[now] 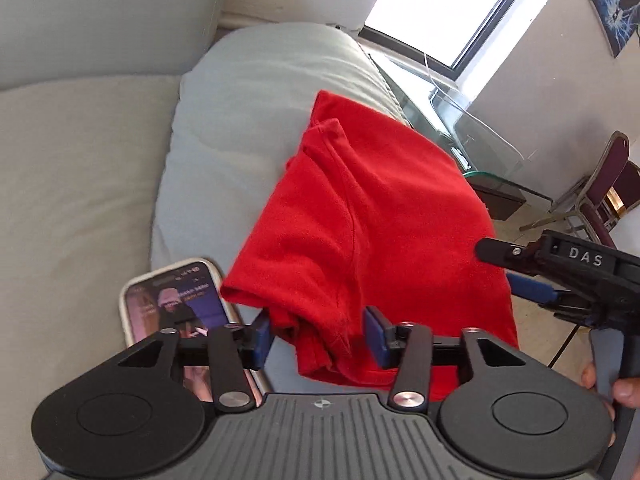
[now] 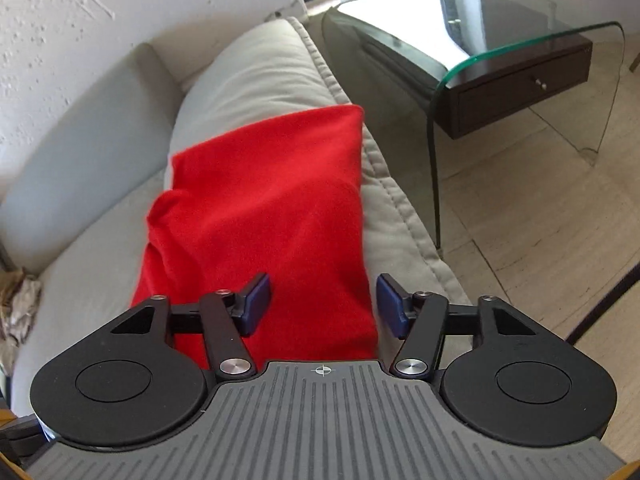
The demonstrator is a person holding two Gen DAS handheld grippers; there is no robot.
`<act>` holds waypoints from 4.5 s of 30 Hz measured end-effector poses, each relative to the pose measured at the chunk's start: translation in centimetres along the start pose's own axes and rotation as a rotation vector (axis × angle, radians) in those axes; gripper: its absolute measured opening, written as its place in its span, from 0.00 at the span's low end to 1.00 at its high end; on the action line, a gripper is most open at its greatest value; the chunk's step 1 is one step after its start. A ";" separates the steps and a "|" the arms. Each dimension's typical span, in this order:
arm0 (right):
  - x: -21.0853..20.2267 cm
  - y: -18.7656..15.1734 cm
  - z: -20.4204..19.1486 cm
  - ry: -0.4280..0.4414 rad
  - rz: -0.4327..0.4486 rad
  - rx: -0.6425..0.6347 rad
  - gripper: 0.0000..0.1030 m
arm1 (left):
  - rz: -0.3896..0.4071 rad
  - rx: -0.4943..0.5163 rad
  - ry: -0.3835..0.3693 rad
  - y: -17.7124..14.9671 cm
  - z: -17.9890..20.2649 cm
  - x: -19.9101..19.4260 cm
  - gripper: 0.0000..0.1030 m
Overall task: Fold clothes
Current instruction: 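Lift the folded shirt with both grippers and carry it toward the pillow, then lower the folded shirt onto the pillow with both grippers, then open both grippers and withdraw from the shirt on the pillow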
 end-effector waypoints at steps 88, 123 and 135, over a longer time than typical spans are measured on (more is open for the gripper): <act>-18.1 -2.1 -8.3 -0.247 -0.040 -0.216 0.88 | -0.032 0.371 0.127 6.5 9.4 -10.2 0.99; -29.4 -2.4 -9.8 -0.413 0.032 -0.250 0.93 | 0.008 0.428 0.053 7.3 13.3 -17.5 0.99; -29.0 -2.2 -9.7 -0.411 0.028 -0.243 0.93 | 0.012 0.432 0.053 7.4 13.3 -17.4 0.99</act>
Point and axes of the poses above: each gripper's, at about its wrist camera, not at the fingertips, and x roughly the way its jaws point, z to its right, y to its top, the point moved 8 cm from there along x, roughly the way its jaws point, and after that the axes turned 8 degrees about x, right-handed, at the moved point
